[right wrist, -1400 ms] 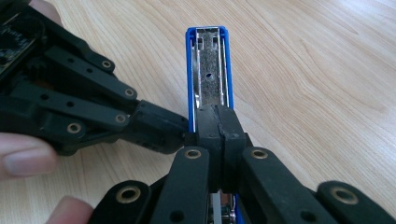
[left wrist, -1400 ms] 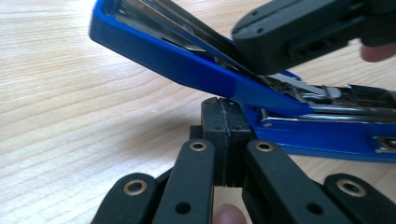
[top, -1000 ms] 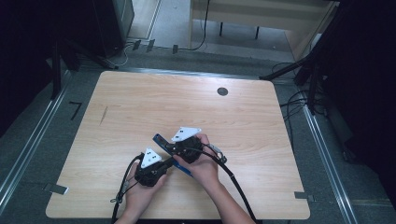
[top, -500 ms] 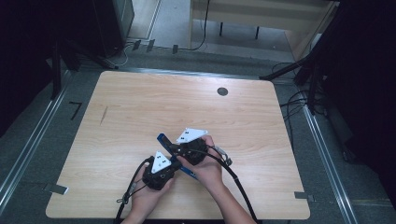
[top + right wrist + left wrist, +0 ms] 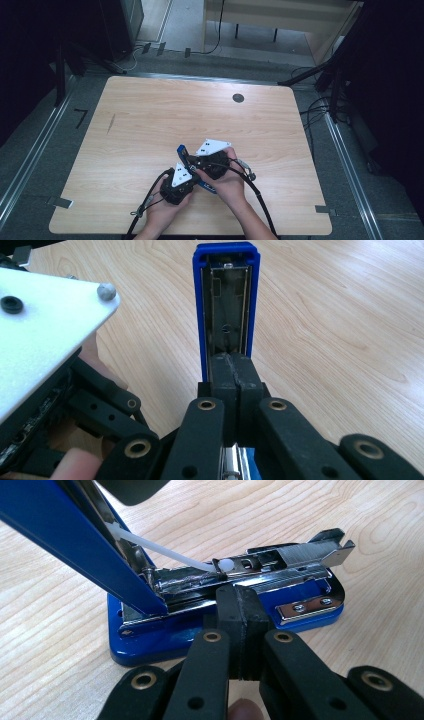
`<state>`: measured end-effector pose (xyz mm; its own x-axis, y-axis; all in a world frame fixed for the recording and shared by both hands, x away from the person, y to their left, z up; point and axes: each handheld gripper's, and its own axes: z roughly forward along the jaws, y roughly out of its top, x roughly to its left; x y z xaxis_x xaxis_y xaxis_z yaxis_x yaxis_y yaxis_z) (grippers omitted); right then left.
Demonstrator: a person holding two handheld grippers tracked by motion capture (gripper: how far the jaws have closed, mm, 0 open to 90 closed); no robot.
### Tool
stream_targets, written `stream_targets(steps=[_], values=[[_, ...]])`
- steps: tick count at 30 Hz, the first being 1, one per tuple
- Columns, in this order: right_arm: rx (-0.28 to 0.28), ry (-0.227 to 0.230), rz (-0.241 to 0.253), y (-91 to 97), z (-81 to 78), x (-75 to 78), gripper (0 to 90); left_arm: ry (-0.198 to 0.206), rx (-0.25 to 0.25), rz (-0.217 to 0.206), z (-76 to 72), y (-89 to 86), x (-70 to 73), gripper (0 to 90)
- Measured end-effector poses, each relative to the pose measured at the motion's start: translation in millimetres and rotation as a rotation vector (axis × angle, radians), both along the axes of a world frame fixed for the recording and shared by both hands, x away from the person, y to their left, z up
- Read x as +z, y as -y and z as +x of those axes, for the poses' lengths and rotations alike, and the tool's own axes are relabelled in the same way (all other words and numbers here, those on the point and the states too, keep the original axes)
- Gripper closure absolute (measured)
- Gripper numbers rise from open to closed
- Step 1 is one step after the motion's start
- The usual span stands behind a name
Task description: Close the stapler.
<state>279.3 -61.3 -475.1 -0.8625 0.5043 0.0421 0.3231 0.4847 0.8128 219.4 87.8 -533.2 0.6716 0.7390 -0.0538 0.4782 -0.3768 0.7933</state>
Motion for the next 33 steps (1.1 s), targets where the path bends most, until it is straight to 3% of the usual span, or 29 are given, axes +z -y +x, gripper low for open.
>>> stream_targets(steps=[7, 13, 23, 33], values=[[-0.005, 0.001, 0.009, 5.9, -3.6, -0.1, 90.0, 0.013, -0.007, 0.016, -1.3, 2.0, -0.3, 90.0], [-0.011, 0.001, 0.009, 13.2, -7.0, -0.3, 90.0, -0.011, -0.011, -0.001, 0.7, 0.3, -0.4, 90.0], [-0.013, -0.003, 0.035, 19.5, -10.1, -3.6, 90.0, -0.015, -0.011, -0.002, 0.9, 0.0, -0.4, 90.0], [-0.019, 0.008, 0.057, 25.6, -10.8, 2.4, 90.0, -0.013, -0.011, 0.000, 0.7, 0.2, -0.4, 90.0]])
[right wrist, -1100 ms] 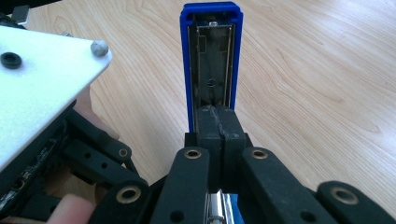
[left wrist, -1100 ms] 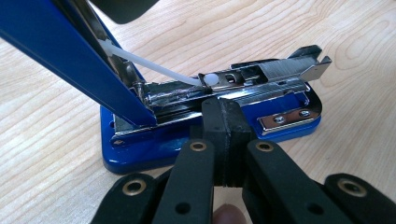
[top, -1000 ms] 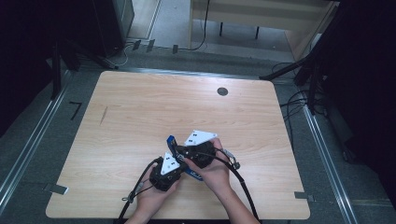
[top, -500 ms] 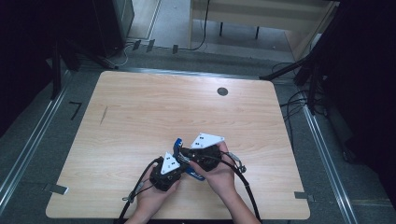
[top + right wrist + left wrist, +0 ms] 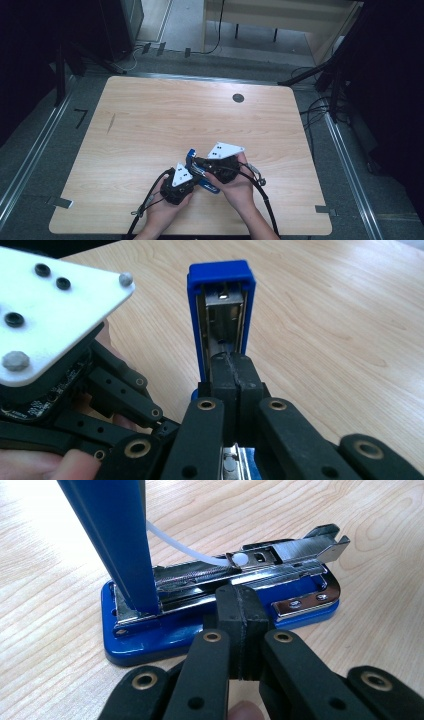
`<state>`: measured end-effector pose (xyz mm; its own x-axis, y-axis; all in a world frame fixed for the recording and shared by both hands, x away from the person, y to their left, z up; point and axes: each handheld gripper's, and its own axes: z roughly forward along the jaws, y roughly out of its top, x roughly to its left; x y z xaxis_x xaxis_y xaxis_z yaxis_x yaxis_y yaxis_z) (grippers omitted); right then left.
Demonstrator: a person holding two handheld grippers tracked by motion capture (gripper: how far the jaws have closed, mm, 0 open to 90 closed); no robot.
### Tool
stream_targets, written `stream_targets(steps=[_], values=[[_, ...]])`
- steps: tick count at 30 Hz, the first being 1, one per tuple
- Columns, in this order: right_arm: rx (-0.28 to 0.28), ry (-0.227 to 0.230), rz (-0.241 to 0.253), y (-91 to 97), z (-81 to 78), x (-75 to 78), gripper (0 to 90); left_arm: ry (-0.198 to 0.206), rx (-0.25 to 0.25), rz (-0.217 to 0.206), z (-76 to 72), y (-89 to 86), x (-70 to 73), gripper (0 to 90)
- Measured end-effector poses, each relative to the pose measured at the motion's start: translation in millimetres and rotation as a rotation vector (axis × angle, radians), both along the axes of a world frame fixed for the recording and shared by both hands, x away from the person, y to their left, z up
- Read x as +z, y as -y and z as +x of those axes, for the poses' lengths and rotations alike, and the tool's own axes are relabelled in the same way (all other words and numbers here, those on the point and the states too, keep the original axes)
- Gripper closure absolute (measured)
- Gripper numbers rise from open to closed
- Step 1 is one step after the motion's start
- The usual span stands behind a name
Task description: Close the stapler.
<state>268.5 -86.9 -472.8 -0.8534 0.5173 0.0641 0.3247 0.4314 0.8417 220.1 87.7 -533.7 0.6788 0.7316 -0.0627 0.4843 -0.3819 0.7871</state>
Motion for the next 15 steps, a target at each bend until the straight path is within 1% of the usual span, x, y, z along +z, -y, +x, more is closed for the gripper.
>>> stream_targets(steps=[5, 7, 8, 9, 10, 11, 12, 14, 15], values=[[-0.017, 0.003, 0.014, 5.9, -0.5, 4.4, 90.0, 0.000, 0.000, -0.001, 0.0, -0.1, 0.0, 90.0], [-0.022, 0.016, 0.005, 7.1, -0.1, 6.5, 90.0, 0.000, 0.001, -0.003, -0.1, 0.1, -0.1, 90.0], [-0.026, 0.016, 0.011, 7.2, -0.4, 8.1, 90.0, 0.000, 0.001, -0.001, -0.1, 0.1, 0.0, 90.0], [-0.029, 0.026, 0.019, 6.8, -0.2, 10.3, 90.0, 0.000, 0.004, -0.003, -0.1, 0.2, -0.1, 90.0], [-0.031, 0.034, 0.017, 6.6, 0.1, 12.7, 90.0, 0.000, 0.004, -0.004, -0.1, 0.2, -0.1, 90.0], [-0.042, 0.042, 0.026, 5.6, 1.1, 17.6, 90.0, 0.000, 0.004, -0.004, -0.2, 0.3, 0.0, 90.0], [-0.042, 0.042, 0.026, 5.6, 1.1, 17.6, 90.0, 0.001, 0.004, -0.001, -0.2, 0.2, 0.0, 90.0], [-0.051, 0.057, 0.034, 4.8, 3.1, 24.1, 90.0, 0.003, 0.005, 0.000, -0.4, 0.4, -0.1, 90.0], [-0.061, 0.072, 0.035, 3.5, 4.5, 29.5, 90.0, 0.005, 0.004, -0.001, -0.3, 0.4, -0.2, 90.0]])
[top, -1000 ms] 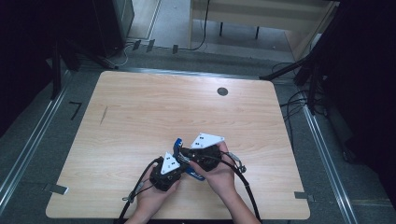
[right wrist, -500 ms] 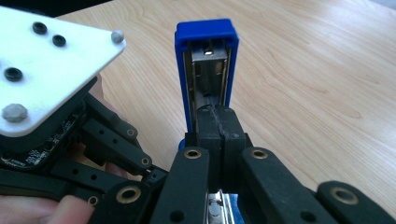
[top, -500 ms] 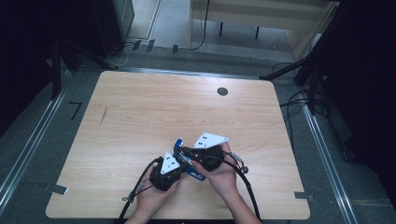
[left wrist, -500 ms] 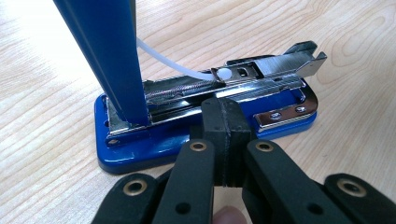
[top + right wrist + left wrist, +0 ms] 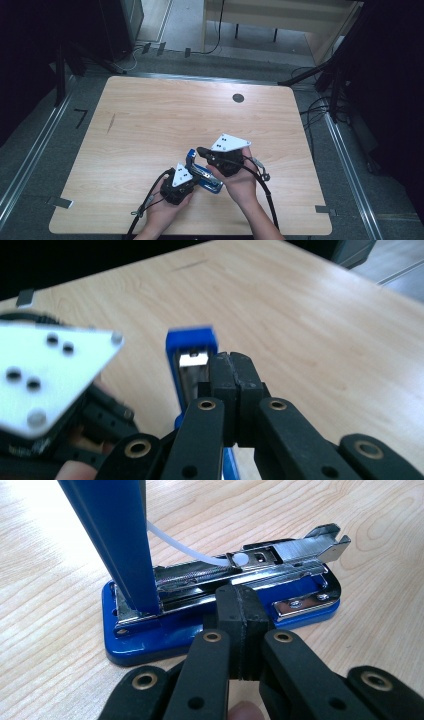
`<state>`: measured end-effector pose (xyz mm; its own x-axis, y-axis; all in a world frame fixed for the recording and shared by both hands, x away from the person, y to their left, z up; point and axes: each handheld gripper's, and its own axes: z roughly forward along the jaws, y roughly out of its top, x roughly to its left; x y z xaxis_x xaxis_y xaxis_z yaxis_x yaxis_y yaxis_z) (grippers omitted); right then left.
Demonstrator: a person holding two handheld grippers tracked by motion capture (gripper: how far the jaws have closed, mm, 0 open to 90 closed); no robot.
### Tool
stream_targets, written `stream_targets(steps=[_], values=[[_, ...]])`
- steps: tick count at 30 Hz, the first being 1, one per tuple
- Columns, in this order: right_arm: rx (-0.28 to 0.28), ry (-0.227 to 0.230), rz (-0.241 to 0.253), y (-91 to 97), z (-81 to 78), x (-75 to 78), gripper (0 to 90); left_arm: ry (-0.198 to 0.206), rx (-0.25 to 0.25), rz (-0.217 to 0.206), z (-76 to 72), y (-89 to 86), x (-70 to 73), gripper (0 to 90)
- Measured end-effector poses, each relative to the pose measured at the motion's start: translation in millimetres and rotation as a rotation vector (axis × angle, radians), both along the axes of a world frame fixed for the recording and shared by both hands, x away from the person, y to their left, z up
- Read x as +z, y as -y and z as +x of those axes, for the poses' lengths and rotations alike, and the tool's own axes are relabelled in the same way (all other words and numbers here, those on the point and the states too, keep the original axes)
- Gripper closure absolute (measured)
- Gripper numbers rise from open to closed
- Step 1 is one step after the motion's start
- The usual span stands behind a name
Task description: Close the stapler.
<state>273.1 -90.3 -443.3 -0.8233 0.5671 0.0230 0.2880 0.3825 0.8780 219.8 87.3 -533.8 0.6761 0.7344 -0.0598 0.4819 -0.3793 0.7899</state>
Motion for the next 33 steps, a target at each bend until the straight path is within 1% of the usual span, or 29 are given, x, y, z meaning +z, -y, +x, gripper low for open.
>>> stream_targets(steps=[1, 4, 8, 10, 13, 14, 18, 24, 28, 30, 33], values=[[0.000, 0.000, 0.000, 0.0, 0.0, 0.0, 90.0, 0.000, 0.001, -0.001, 0.0, 0.1, -0.1, 90.0], [-0.017, 0.010, 0.013, -6.2, 3.8, 8.5, 90.0, 0.000, -0.002, 0.003, -0.2, -0.1, 0.1, 90.0], [-0.013, 0.018, 0.013, -11.1, 5.3, 12.7, 90.0, -0.001, -0.005, 0.001, -0.2, -0.2, 0.0, 90.0], [0.002, 0.023, 0.011, -17.4, 4.9, 16.2, 90.0, 0.000, -0.005, 0.001, -0.3, -0.1, 0.0, 90.0], [0.013, 0.025, 0.005, -21.6, 4.1, 17.6, 90.0, -0.001, -0.009, 0.000, -0.4, -0.4, 0.0, 90.0], [0.024, 0.025, 0.005, -24.2, 3.7, 17.5, 90.0, -0.003, -0.009, -0.001, -0.4, -0.7, 0.0, 90.0], [0.036, 0.025, -0.004, -26.7, 2.4, 15.7, 90.0, -0.003, -0.009, -0.001, -0.4, -0.9, 0.0, 90.0], [0.049, 0.035, -0.018, -25.2, -1.9, 13.7, 90.0, -0.002, -0.009, 0.000, -0.5, -0.7, 0.0, 90.0], [0.051, 0.031, -0.017, -21.1, -4.8, 10.3, 90.0, 0.000, -0.011, 0.000, -0.8, -0.6, 0.0, 90.0], [0.048, 0.028, -0.018, -17.5, -5.8, 7.5, 90.0, 0.002, -0.012, 0.006, -1.3, -0.5, 0.1, 90.0], [0.040, 0.018, -0.020, -10.8, -7.5, 2.8, 90.0, 0.002, -0.014, 0.003, -1.2, -0.6, 0.0, 90.0]])
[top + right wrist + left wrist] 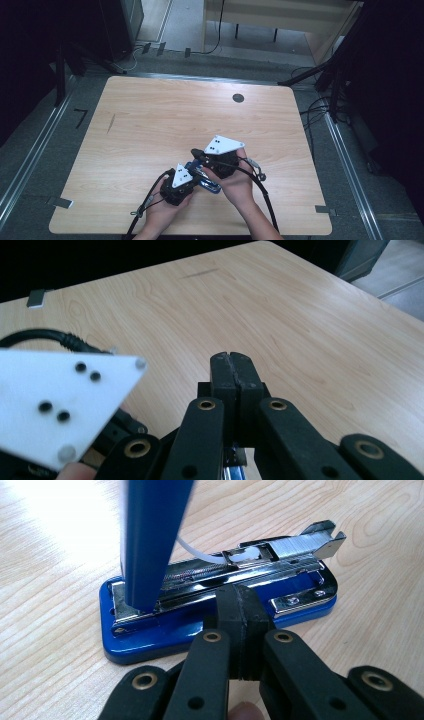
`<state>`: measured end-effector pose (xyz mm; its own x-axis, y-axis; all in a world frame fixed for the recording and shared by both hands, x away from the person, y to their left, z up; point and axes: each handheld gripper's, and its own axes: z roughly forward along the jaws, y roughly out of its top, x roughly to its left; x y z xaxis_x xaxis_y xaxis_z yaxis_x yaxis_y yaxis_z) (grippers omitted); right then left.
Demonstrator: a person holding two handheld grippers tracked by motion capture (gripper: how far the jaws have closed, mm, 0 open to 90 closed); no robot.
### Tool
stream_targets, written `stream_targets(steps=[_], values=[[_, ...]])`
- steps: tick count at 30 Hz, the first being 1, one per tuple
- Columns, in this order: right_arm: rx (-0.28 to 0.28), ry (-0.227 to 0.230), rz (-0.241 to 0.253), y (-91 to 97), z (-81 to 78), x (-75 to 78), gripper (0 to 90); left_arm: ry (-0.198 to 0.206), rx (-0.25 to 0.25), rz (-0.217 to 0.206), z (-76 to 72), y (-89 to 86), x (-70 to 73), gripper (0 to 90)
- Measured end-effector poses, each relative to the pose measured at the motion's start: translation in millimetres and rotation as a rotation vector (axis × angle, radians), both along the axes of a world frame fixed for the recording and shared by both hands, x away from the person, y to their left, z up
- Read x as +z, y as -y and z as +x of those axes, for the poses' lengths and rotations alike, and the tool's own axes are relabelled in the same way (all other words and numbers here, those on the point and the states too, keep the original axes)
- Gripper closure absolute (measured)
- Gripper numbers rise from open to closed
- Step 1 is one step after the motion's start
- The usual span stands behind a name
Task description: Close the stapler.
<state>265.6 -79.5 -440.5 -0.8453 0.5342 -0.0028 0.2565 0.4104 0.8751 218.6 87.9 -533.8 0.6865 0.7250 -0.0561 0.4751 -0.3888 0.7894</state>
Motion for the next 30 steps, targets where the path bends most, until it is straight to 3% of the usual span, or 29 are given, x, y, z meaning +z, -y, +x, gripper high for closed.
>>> stream_targets(steps=[18, 30], values=[[-0.046, -0.064, 0.012, 41.0, -16.9, -32.2, 90.0, 0.011, -0.035, 0.014, -2.8, 0.9, 0.5, 90.0], [-0.068, -0.102, -0.021, 59.2, -28.8, -53.1, 90.0, 0.014, -0.052, 0.009, -3.9, 0.8, 0.4, 90.0]])
